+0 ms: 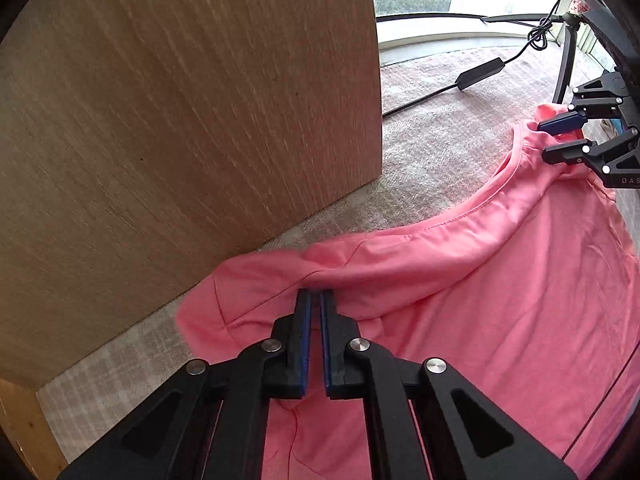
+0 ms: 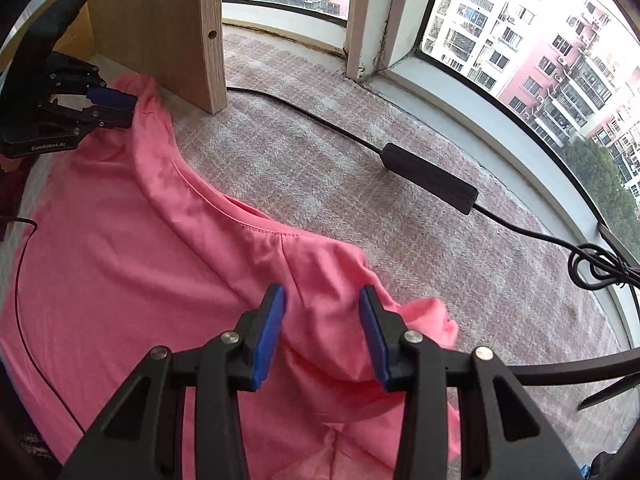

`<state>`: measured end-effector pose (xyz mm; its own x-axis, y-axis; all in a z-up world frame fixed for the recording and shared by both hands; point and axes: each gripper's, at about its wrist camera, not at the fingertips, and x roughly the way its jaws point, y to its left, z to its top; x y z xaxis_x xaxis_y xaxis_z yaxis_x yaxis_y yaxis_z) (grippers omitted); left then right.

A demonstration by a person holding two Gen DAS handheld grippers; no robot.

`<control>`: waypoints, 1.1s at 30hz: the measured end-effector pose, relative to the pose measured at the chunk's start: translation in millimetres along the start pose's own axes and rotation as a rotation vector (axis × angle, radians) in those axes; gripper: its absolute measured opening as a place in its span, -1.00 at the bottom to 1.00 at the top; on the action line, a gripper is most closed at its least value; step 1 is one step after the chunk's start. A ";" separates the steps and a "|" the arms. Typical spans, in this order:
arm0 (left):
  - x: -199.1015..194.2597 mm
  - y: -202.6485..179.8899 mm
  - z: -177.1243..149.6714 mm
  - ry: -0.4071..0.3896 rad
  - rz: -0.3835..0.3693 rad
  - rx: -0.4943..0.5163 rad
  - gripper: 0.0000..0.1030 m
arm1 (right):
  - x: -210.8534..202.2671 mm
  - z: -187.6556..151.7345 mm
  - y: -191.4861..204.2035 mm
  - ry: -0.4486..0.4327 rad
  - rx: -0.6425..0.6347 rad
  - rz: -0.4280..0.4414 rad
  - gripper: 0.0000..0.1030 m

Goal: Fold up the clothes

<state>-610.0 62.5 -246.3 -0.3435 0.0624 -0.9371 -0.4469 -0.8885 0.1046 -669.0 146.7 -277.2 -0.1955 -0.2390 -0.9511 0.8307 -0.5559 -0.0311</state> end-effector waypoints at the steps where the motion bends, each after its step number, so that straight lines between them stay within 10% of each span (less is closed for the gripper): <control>1: -0.1 0.4 -0.9 -0.003 0.003 -0.001 -1.00 | 1.9 -1.0 -1.4 0.005 0.005 0.000 -0.90; 11: -10.3 7.4 0.3 -0.047 0.006 -0.049 -0.96 | -9.7 -7.2 -31.2 -0.105 0.139 -0.154 -0.91; 16: -16.4 -9.0 3.4 -0.063 0.004 0.036 -0.32 | -6.6 -3.9 -27.9 -0.066 0.129 -0.023 -0.39; 22: -9.8 -22.5 5.7 -0.037 0.009 0.085 -0.57 | 8.2 5.3 -11.1 -0.013 0.044 0.008 -0.21; 24: -7.4 -26.7 4.1 -0.029 0.015 0.101 -0.77 | 13.7 3.6 -7.8 -0.002 0.026 0.004 -0.29; 26: -6.3 -29.7 2.8 -0.027 0.021 0.110 -0.85 | 17.9 1.8 -6.4 0.004 0.019 0.005 -0.89; 33: -26.2 -17.9 8.9 -0.140 0.106 0.000 -0.86 | 0.5 8.1 -22.3 -0.116 0.098 -0.063 -0.95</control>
<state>-600.4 80.8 -220.6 -0.5001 0.0307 -0.8654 -0.4016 -0.8936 0.2003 -691.8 152.5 -274.5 -0.3097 -0.2884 -0.9060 0.7613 -0.6461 -0.0546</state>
